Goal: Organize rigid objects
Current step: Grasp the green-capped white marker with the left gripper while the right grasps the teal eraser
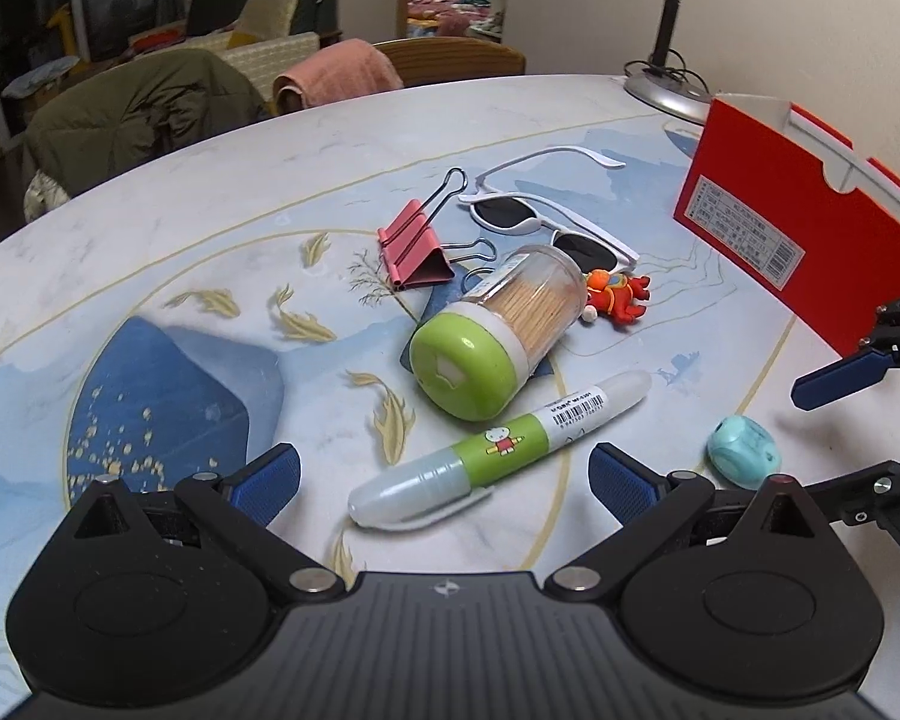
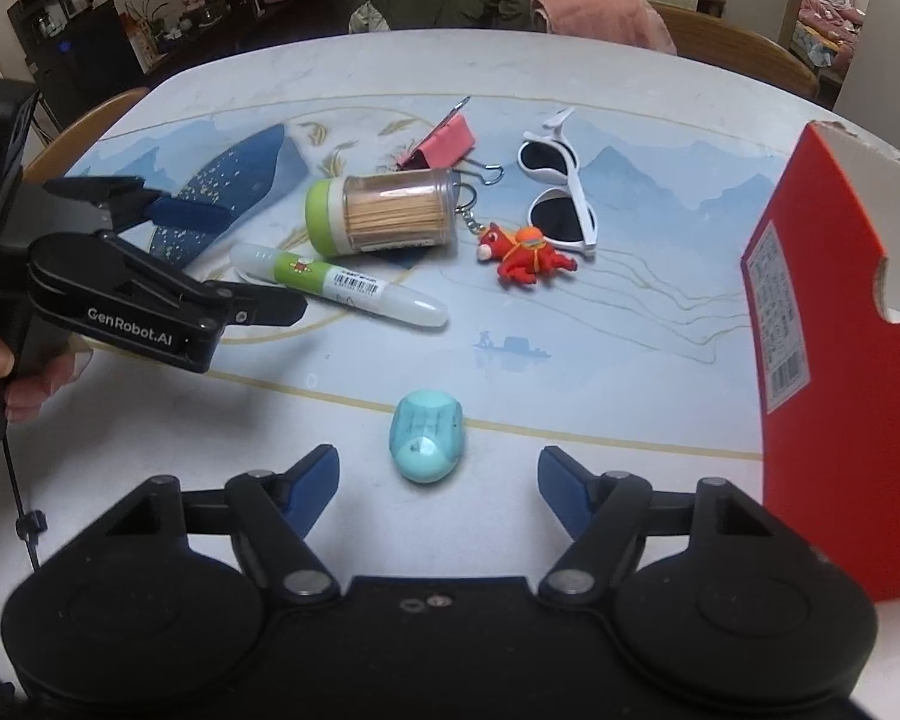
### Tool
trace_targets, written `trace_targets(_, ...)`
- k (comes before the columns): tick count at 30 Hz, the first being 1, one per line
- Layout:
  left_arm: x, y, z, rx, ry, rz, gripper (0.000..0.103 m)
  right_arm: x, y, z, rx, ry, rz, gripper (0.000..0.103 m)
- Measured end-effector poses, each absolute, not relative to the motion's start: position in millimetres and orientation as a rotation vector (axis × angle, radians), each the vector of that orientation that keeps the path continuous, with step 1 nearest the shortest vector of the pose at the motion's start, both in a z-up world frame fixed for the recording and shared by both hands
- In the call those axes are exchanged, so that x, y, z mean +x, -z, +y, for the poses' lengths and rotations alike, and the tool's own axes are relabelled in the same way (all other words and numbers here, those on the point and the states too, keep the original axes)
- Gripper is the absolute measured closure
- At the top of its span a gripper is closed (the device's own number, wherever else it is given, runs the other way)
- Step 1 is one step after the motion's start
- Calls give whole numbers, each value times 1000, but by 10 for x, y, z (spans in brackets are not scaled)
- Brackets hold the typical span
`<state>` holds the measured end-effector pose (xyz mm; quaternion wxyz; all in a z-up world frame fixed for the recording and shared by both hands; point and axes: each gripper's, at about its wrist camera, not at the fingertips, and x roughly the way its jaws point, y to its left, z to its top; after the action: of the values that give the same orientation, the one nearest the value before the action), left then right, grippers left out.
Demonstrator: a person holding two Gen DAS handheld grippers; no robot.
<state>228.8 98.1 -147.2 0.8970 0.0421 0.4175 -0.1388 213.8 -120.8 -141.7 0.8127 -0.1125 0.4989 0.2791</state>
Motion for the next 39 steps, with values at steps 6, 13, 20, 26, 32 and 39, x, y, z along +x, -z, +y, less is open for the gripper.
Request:
trace_targets(6,2372,1509,990,115,324,858,1,2201,1474,-1138,-256,-602,1079,37)
trace_targets(13,2410,1555,967,133,355,859,1,2258,1526,-1061,-273,-613,1086,43)
trace_targets(20,2361,1589,887,166,400,868,10,2273,1560,-1028,-286,-621,1094,55)
trace_targets(26,2227,1586,833,167,429,871,12,2284,1566,-1032,-290,-612,1086,59)
trace_targets(32,2056,1557,706,194,431,861,34,2278,1577,-1052,-296,-598,1078,66)
trace_targets(39,1972,1521,525,209,414,857,70,2245,1554,-1082,-293,-591,1075,74)
